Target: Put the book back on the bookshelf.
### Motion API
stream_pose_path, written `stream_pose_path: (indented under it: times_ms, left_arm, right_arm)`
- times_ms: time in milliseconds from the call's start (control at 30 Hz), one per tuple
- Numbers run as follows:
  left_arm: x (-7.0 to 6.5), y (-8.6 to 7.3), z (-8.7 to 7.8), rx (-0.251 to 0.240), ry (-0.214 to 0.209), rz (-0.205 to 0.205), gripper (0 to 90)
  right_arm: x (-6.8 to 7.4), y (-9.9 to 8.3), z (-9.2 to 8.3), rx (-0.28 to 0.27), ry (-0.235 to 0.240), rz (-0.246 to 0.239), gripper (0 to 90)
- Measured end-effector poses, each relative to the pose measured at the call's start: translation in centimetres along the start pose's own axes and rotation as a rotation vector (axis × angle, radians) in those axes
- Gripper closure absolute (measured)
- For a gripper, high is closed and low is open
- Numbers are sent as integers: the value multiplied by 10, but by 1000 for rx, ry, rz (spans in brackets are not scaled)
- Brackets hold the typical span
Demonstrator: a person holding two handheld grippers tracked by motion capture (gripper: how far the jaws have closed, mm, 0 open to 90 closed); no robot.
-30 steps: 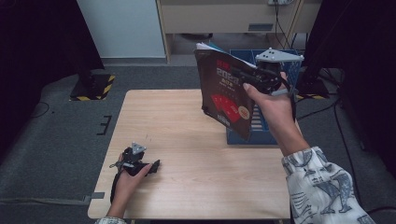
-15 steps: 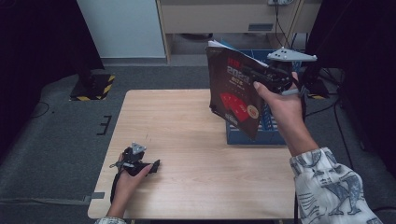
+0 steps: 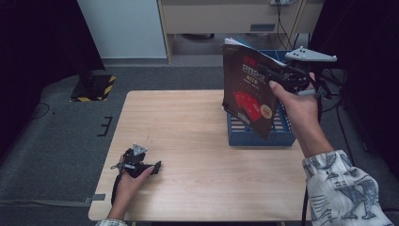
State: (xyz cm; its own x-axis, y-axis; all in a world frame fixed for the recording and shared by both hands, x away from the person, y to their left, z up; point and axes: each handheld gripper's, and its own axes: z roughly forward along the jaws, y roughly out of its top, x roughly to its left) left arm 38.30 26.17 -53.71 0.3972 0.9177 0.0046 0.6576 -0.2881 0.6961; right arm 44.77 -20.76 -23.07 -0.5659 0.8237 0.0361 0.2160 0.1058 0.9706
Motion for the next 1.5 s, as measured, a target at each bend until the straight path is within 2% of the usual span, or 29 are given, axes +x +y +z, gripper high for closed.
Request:
stream_pose_path:
  times_ms: [700, 1100, 1500]
  left_arm:
    - [-1, 0, 0, -3, 4, -5, 0]
    - [-1, 0, 0, -3, 4, -5, 0]
    - [-1, 0, 1, -3, 4, -5, 0]
  right_arm:
    - [-25, -9, -5, 18, -92, 11, 871]
    - [-43, -14, -16, 14, -155, 38, 871]
    - [-53, -14, -26, 10, -194, 53, 871]
